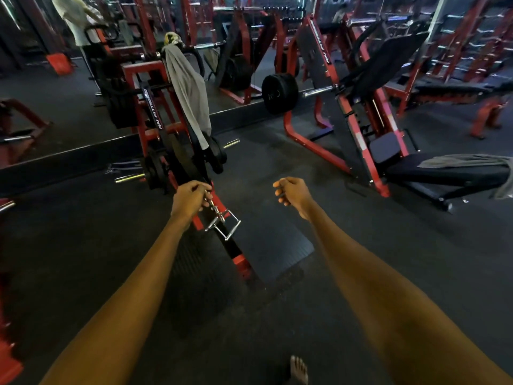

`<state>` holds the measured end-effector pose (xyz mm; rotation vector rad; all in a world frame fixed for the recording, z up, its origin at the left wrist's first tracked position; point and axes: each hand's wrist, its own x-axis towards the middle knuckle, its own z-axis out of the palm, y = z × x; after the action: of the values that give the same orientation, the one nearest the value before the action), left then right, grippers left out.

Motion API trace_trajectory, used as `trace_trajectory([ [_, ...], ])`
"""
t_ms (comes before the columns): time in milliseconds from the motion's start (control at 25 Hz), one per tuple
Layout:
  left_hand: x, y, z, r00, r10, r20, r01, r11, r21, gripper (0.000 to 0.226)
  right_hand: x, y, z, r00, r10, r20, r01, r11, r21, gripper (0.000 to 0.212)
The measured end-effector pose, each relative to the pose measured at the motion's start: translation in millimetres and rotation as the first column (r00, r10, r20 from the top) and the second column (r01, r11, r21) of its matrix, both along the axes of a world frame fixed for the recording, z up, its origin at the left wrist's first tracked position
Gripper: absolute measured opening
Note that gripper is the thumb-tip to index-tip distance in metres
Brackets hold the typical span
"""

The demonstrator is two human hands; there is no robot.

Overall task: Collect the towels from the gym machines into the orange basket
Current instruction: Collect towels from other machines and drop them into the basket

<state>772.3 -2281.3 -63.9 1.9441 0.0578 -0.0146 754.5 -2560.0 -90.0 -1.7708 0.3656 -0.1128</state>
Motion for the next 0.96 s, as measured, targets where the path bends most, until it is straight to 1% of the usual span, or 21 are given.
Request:
trace_trajectory([
  [160,83,-48,-9,1.0,0.019,-0.015,-0.019,1.0,-0.003,0.022,85,-46,1,0.999,0.029,0.019,-0.029,0.999,0.017,0.03],
  [320,168,-114,-16,0.998,0.055,-0.024,-0.055,0.998,0.011,0.023,168,-120,1,0.999,0.051,-0.013,-0.051,0.999,0.001,0.029],
  [440,231,-167,-13,0.997,0.075,-0.017,-0.075,0.997,-0.009,0.022,229,-180,5,0.999,0.047,-0.02,-0.048,0.999,-0.005,0.029],
  [560,284,-202,-13,0.996,0.089,-0.017,-0.089,0.996,0.013,0.022,282,-221,2,0.999,0.049,-0.021,-0.049,0.999,0.001,0.028],
  [720,361,-242,-24,0.992,0.125,-0.026,-0.124,0.992,0.027,0.023,370,-256,-7,0.996,0.088,-0.032,-0.088,0.996,0.002,0.029],
  [960,475,-279,-29,0.968,0.247,-0.038,-0.248,0.968,-0.026,0.022,500,-285,-4,0.975,0.213,-0.06,-0.216,0.975,-0.044,0.029],
])
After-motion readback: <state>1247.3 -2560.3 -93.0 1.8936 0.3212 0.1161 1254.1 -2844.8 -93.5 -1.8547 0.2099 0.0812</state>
